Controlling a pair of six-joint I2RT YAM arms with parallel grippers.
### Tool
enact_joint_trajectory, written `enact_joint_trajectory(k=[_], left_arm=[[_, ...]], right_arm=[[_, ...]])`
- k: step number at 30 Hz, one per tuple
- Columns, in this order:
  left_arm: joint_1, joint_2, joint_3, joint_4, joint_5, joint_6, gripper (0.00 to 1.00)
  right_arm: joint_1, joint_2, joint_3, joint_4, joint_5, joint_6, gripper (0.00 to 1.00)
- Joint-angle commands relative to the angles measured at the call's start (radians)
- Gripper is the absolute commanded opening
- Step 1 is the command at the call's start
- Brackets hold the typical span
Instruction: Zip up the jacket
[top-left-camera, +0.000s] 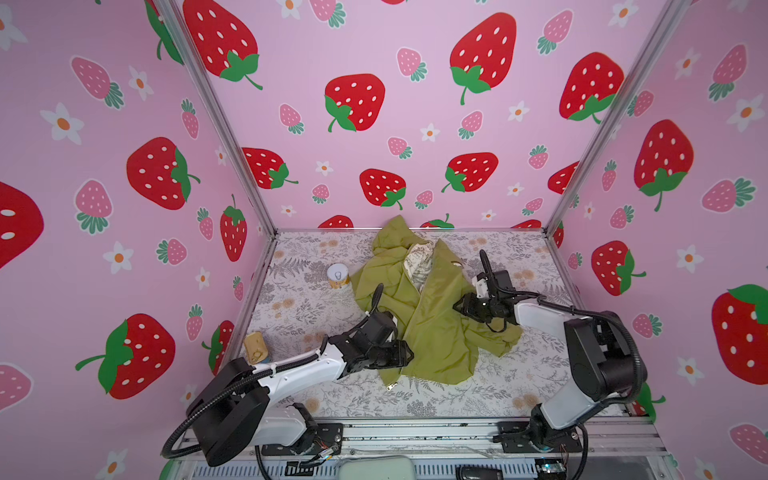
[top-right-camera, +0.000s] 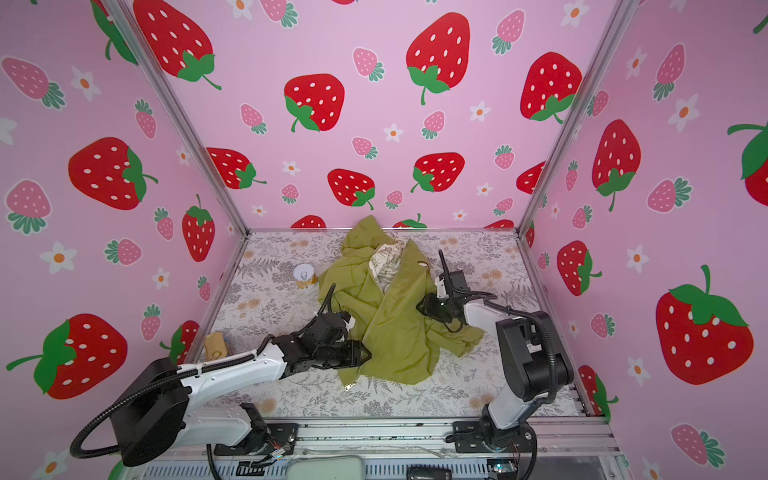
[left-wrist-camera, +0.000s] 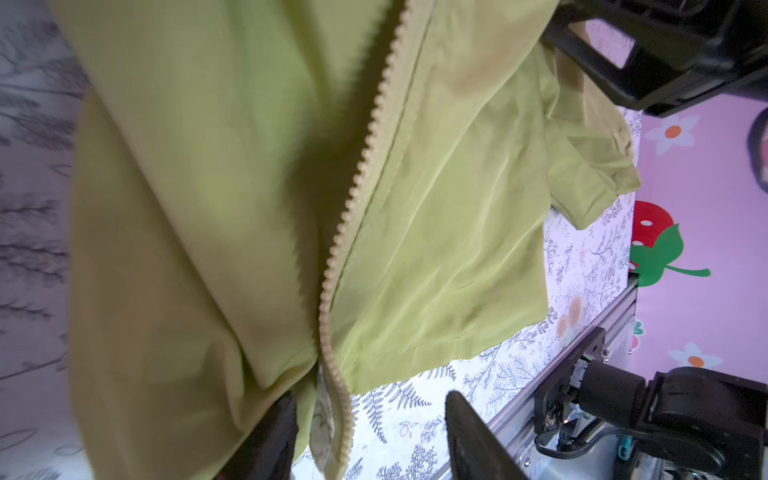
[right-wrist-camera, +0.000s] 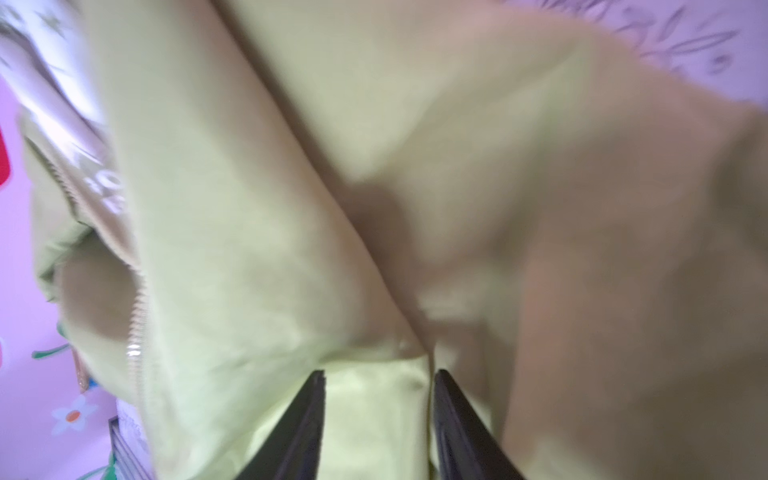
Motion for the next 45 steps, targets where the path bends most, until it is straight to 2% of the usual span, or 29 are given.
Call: enact_joint_trajectory(k=[1,8,16,19,25,29,33,38,40,45], left_arm=[[0.005,-0.047,0.088,-0.172,-0.077,0.072,0.62],[0.005,-0.085,0.112,-0.371,-0.179,0.108,0.68],[0.004,-0.156,0.014,-0.406,-0.186,0.024,0.71],[0.004,-0.18,-0.034,-0.381,-0.176,-0.005,0.73],[0.006,-0.126,-0.107,-0.231,-0.113,-0.039,0.74],[0.006,-0.081,-0.143,-0.115,-0.066,-0.061,0.73],[0.007,-0.067,-0.176,0.011,-0.024,-0.082,0.62],[0.008,-0.051,-0.181,0.074,-0.01,-0.095,0.32],[0.011,-0.059,-0.18,0.076,-0.009,-0.097,0.23],[0.028,-0.12,-0.19,0.047,-0.018,-0.096,0.12]], right_arm=[[0.016,-0.098,-0.011,-0.092,0.066,-0.038,0.56],[0.12,-0.287,-0.161,-0.213,0.165,-0.038,0.67],[0.262,-0.325,-0.246,-0.218,0.233,0.035,0.66],[0.284,-0.287,-0.266,-0.17,0.216,0.05,0.58],[0.273,-0.254,-0.286,-0.119,0.204,0.069,0.17],[0.222,-0.315,-0.284,-0.155,0.22,0.066,0.02],[0.166,-0.392,-0.271,-0.211,0.24,0.047,0.01],[0.111,-0.424,-0.252,-0.293,0.282,0.024,0.0],[0.093,-0.426,-0.252,-0.323,0.32,0.026,0.0],[0.068,-0.442,-0.262,-0.355,0.384,0.048,0.0]])
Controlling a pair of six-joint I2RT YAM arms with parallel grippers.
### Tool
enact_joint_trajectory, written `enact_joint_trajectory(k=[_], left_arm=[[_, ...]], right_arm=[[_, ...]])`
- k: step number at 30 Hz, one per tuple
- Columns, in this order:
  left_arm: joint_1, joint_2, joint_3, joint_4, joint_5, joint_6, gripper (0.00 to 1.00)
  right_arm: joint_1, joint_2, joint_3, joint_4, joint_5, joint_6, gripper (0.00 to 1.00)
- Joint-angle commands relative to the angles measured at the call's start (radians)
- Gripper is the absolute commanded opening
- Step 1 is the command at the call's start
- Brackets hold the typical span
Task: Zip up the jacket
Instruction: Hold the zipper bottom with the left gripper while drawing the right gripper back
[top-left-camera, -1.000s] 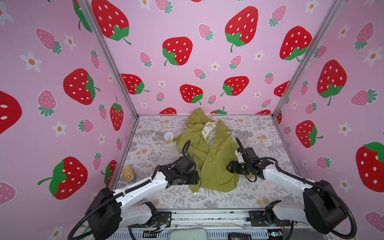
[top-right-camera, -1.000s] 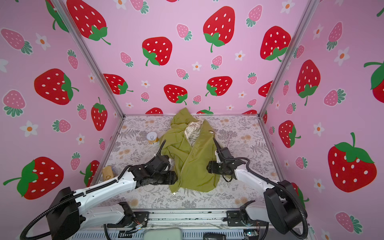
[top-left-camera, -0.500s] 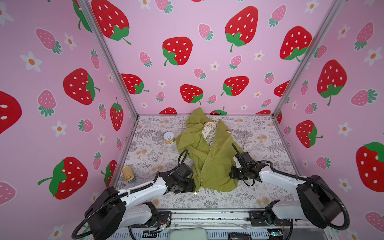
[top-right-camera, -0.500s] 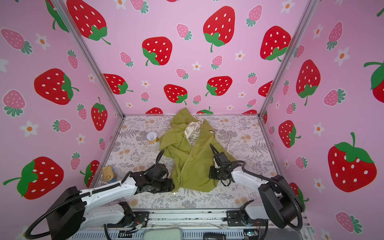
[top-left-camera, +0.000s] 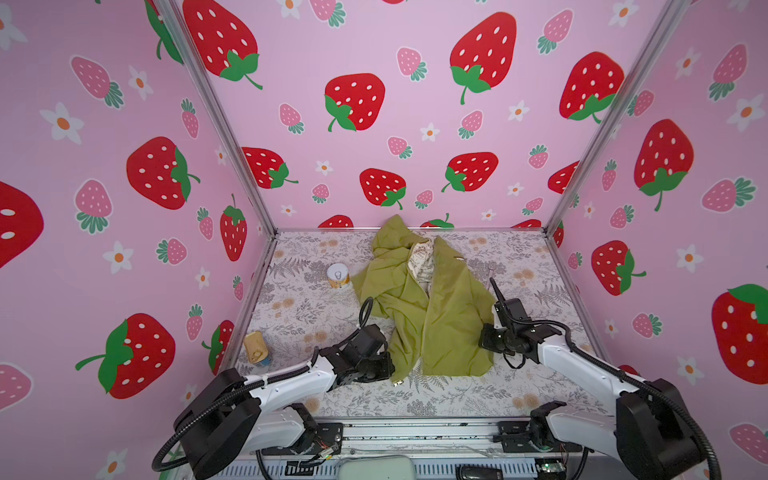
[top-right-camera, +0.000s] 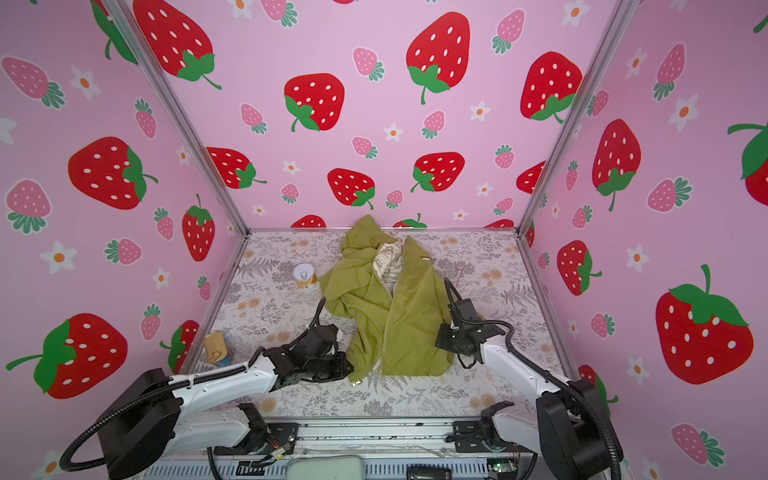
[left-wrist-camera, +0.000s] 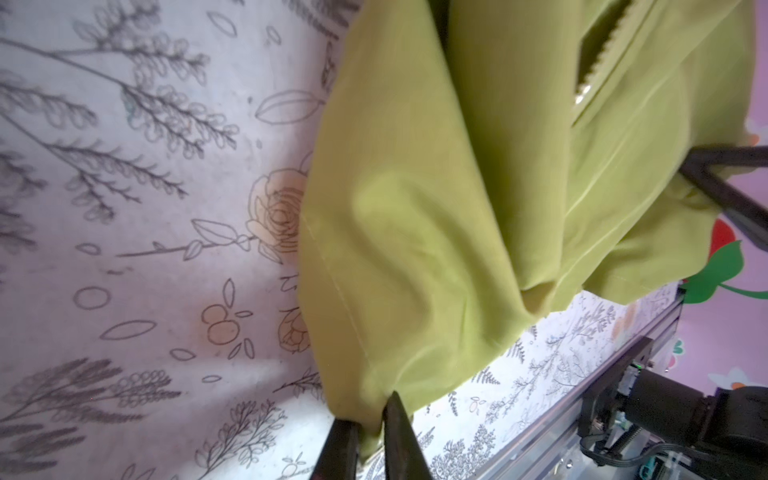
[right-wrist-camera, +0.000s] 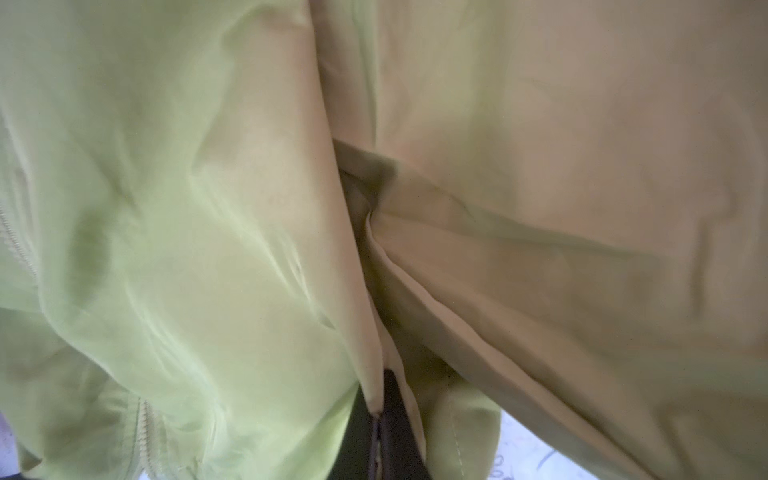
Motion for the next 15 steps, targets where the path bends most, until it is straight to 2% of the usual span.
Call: enact_joint_trajectory(k=[1,5,7,15], left_arm=[[0.018,-0.05,-0.015,-0.004,-0.01,-0.008,0.09],[0.045,-0.12,-0.041,-0.034,-0.018,-0.019,0.07],[0.056,-0.153,-0.055,-0.045,-0.018,-0.025,0.01],[0.086,-0.263,-0.098,-0.081,-0.019,-0.051,0.0]], right_arm=[[-0.012,-0.028,0.012,-0.074,0.084,0.019,0.0],[-0.017,-0.049,0.016,-0.082,0.118,0.039,0.0],[-0.017,-0.049,0.017,-0.082,0.121,0.042,0.0],[-0.016,-0.054,0.015,-0.08,0.118,0.044,0.0]])
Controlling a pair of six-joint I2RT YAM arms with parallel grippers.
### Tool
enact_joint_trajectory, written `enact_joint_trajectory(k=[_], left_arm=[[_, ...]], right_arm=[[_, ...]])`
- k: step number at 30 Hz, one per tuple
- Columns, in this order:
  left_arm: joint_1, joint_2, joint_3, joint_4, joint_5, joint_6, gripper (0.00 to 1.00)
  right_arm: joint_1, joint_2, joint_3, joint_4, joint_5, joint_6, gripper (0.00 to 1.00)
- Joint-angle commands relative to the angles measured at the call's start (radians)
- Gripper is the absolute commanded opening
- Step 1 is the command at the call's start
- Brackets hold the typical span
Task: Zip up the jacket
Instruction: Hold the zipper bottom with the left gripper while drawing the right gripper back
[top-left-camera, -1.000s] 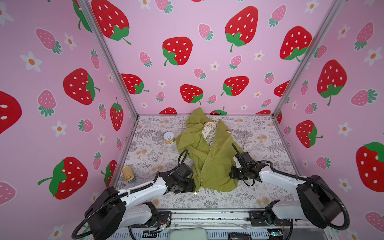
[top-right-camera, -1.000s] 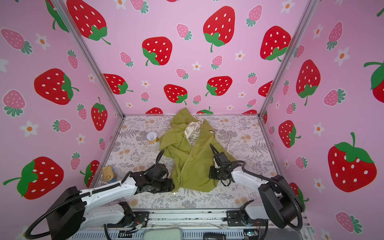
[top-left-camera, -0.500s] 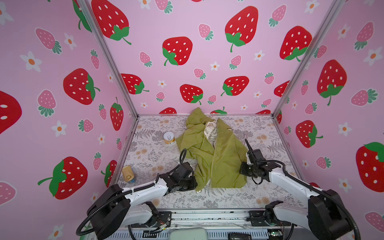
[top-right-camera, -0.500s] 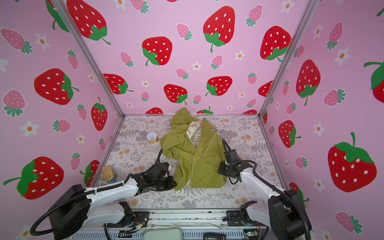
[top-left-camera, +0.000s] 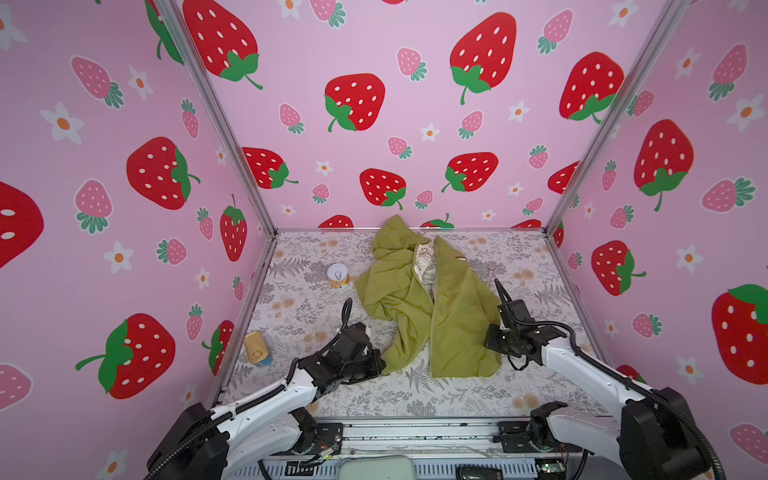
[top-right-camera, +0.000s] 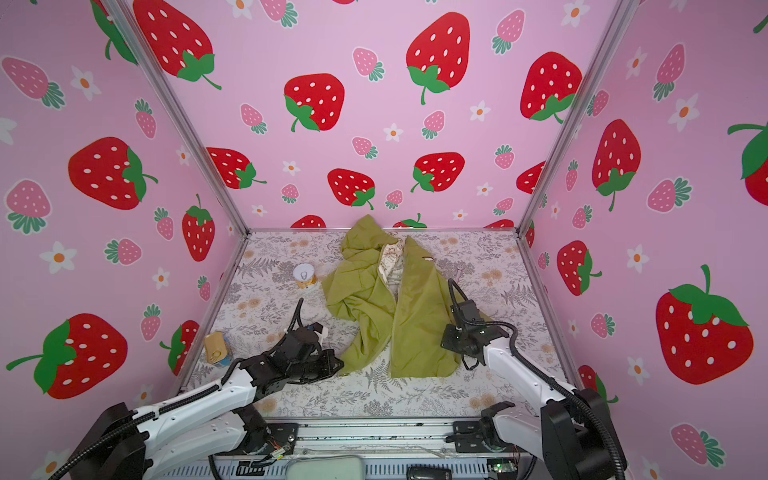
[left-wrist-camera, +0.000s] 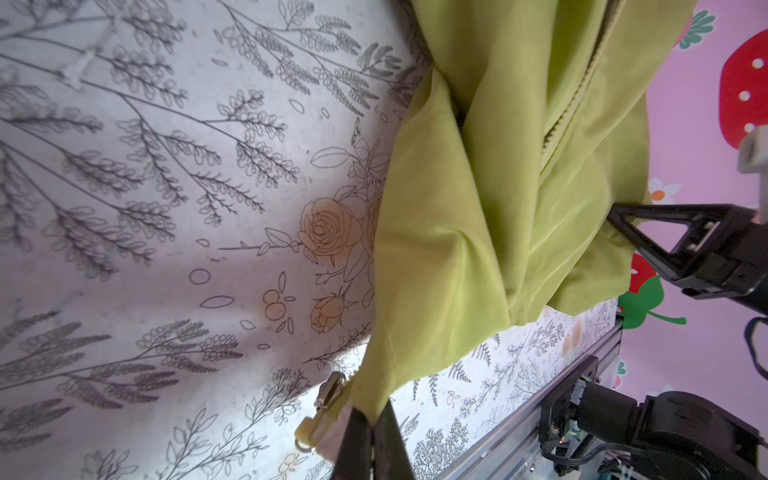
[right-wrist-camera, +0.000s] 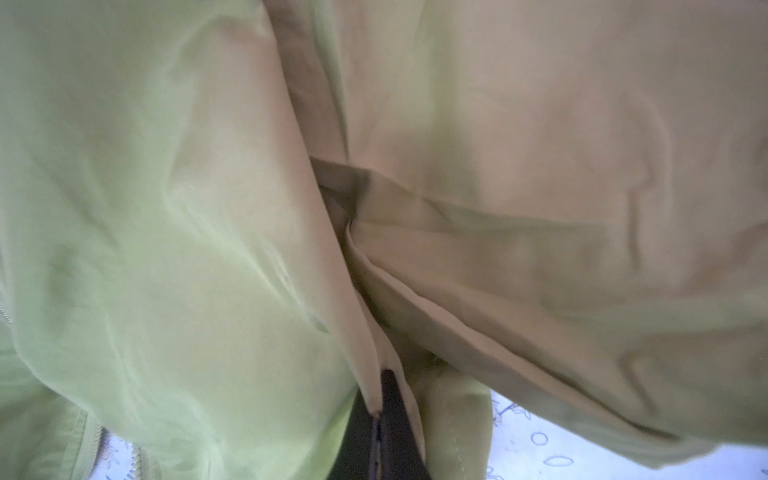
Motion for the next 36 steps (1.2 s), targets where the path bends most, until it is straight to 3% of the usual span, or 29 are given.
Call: enact_joint_trajectory(k=[1,8,9,14,16,17,20,29,36], left_arm=[[0.014,-0.055,-0.022,-0.048,-0.021,-0.027,0.0],[0.031,-0.147,-0.062,-0.066,-0.017,-0.057,0.0],[0.033,-0.147,-0.067,-0.062,-0.012,-0.057,0.04],[0.035,-0.119,-0.088,0.008,0.032,-0.061,0.51],[0.033,-0.103,-0.097,0.047,0.054,-0.061,0.59],[0.034,-0.093,-0.101,0.066,0.068,-0.058,0.62],[0.032,-0.072,-0.118,0.116,0.098,-0.049,0.67],[-0.004,-0.026,-0.106,0.133,0.116,0.042,0.73],[-0.072,0.158,0.01,0.044,0.003,0.154,0.7]], right_arm=[[-0.008,-0.017,0.013,-0.026,0.032,0.019,0.0],[-0.008,-0.008,0.0,-0.008,0.01,0.022,0.04],[-0.008,-0.012,0.002,-0.006,0.006,0.022,0.06],[-0.008,-0.071,0.038,0.006,-0.02,0.012,0.39],[-0.008,-0.086,0.057,-0.002,-0.037,0.005,0.5],[-0.006,-0.092,0.066,-0.004,-0.05,0.002,0.51],[0.005,-0.1,0.081,-0.004,-0.093,0.001,0.59],[0.144,-0.061,0.121,0.037,-0.113,0.039,0.63],[0.204,0.005,0.142,0.073,-0.119,0.064,0.63]])
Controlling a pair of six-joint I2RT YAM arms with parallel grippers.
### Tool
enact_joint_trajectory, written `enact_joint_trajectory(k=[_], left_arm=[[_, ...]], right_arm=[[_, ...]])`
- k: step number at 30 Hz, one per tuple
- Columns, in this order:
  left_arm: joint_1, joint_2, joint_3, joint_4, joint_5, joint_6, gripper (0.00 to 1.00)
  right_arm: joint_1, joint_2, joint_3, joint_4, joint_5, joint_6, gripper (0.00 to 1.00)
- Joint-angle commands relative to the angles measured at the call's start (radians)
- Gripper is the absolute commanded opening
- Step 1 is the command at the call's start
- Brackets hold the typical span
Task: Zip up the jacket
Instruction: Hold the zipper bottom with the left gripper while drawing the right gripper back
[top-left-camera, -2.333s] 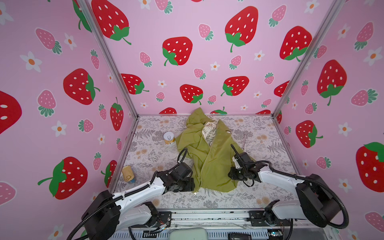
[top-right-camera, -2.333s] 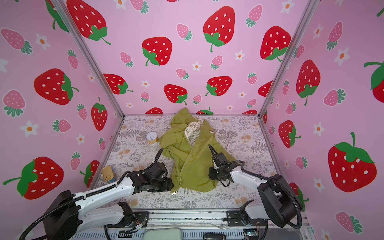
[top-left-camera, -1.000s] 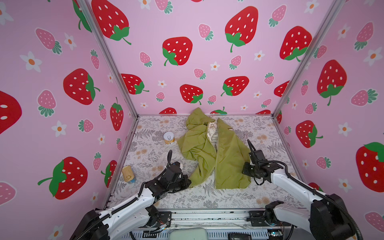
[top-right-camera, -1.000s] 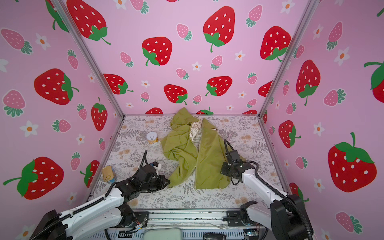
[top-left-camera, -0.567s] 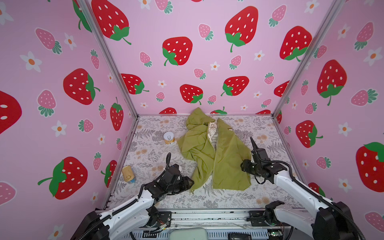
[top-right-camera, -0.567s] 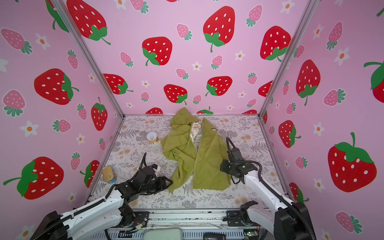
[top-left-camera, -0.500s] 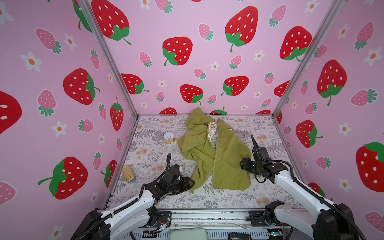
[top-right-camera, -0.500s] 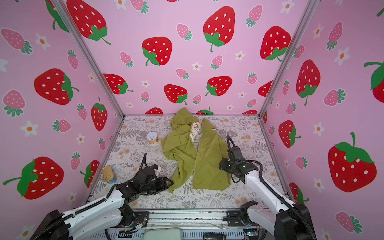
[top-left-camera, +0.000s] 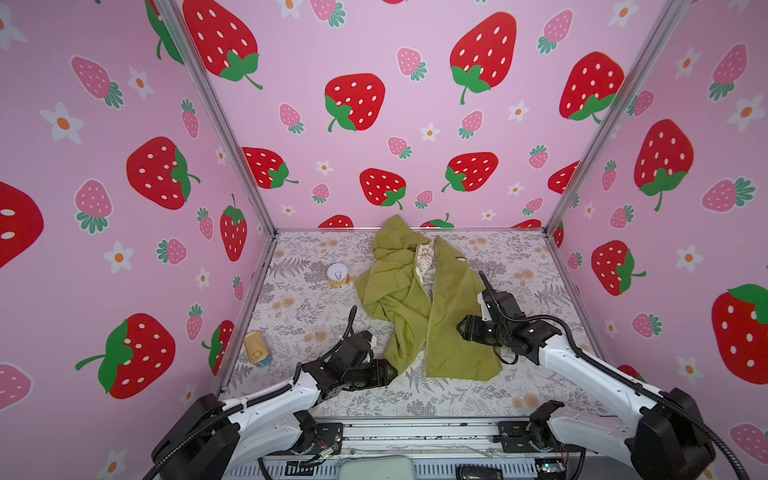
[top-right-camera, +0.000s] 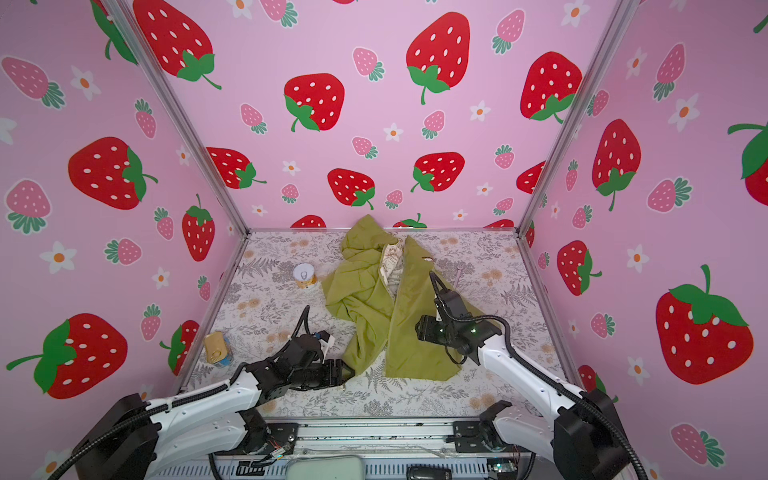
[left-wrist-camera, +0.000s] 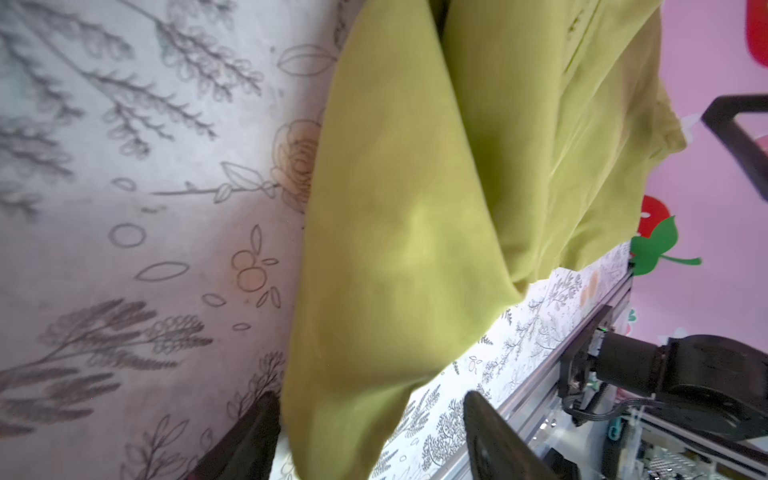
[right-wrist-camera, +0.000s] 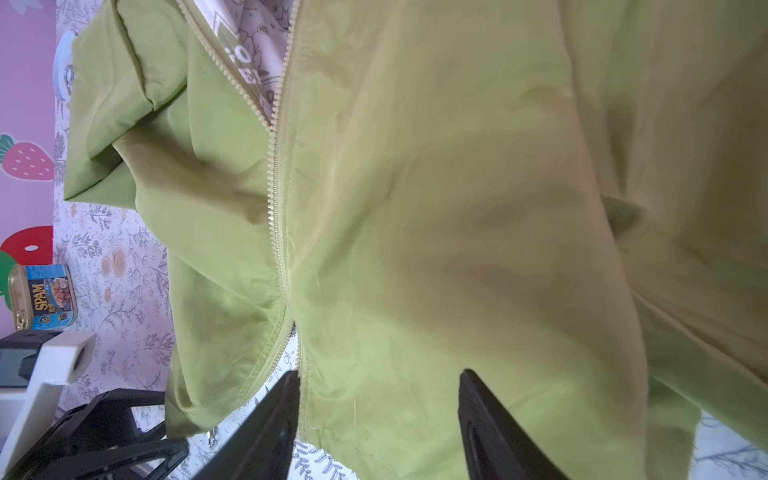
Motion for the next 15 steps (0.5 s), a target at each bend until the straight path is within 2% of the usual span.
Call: enact_joint_trajectory(k=[1,10,12,15], left_arm=[[-0.031,0.08,0.081,-0.074,-0.084,0.082,0.69],[-0.092,0.21,0.173,-0.119,-0.17,0.134,0.6],[-0.108,0.239,0.2,-0.138,-0.179,0.145,0.54],[-0.119,0.271,0.236,-0.158,-0.182,0.158,0.37]], right_arm=[[0.013,0.017,0.026,0.032,-0.006,0.03,0.63],[0.016,0.009,0.016,0.057,-0.016,0.037,0.64],[0.016,0.004,0.013,0.066,-0.018,0.04,0.63],[0.015,0.012,0.015,0.082,-0.032,0.042,0.62]])
